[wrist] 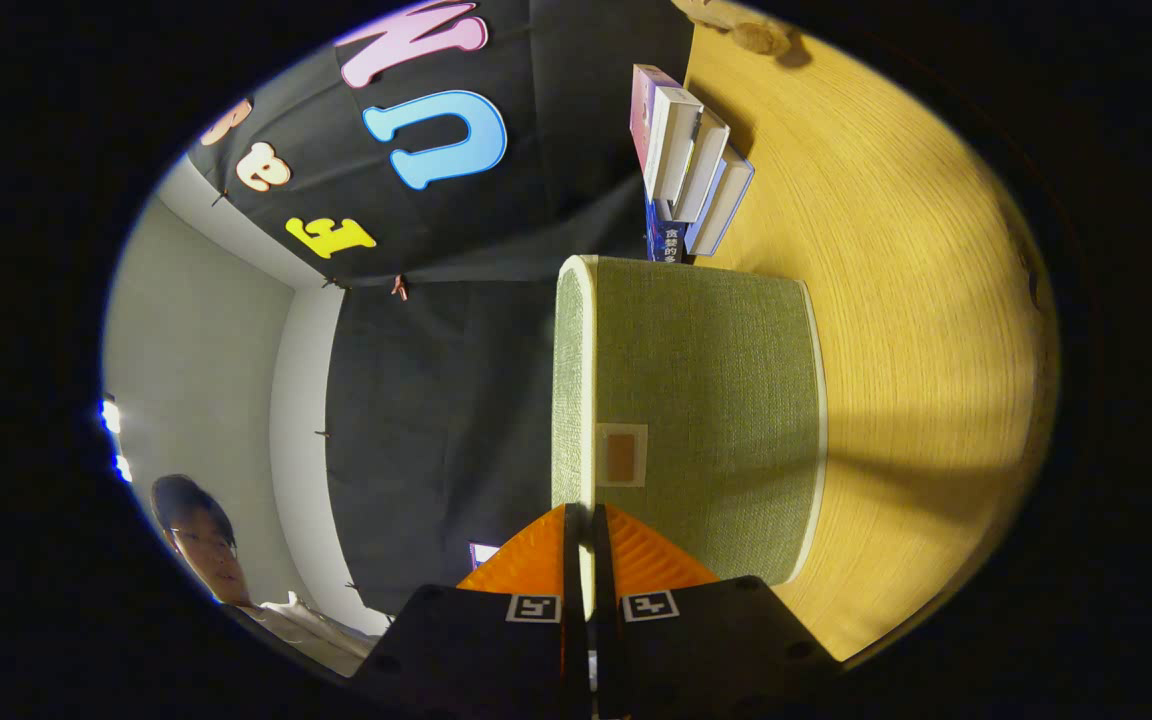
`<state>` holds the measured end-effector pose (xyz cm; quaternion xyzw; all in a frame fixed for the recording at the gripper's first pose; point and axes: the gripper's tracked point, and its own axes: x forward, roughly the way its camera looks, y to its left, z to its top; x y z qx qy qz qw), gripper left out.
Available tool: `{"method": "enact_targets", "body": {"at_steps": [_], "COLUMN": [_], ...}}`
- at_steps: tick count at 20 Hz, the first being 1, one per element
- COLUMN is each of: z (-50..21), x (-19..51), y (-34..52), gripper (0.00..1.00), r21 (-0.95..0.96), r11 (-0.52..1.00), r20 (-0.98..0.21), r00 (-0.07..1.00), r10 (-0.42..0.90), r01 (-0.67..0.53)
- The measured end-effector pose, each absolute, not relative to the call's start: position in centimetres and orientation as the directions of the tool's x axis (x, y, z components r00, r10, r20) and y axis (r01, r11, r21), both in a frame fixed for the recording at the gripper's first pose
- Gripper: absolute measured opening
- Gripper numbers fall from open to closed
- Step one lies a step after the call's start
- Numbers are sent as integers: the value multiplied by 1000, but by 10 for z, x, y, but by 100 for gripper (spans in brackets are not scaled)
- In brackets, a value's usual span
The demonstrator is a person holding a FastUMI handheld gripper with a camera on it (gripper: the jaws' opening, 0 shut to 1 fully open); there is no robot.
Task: Open the storage box then place both shoes into the box .Put the left shoe in first, then the right shoe, with the right side of both shoes facing outward in a uniform manner.
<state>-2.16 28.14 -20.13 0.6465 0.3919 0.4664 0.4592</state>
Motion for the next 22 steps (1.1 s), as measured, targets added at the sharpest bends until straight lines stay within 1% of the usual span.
{"method": "enact_targets", "body": {"at_steps": [1, 4, 7, 12, 17, 22], "z": [-198, -170, -139, -90, -36, 3], "x": [-20, -12, -11, -5, 6, 6], "y": [281, 274, 273, 291, 326, 372], "gripper": [8, 7, 7, 7, 8, 9], "r21": [962, 954, 950, 953, 948, 942], "r11": [-265, -298, -313, -287, -262, -218], "r20": [239, 276, 300, 301, 310, 290], "r00": [262, 313, 336, 345, 346, 297], "r10": [935, 909, 893, 889, 885, 910], "r01": [70, 24, -19, -93, -179, -253]}}
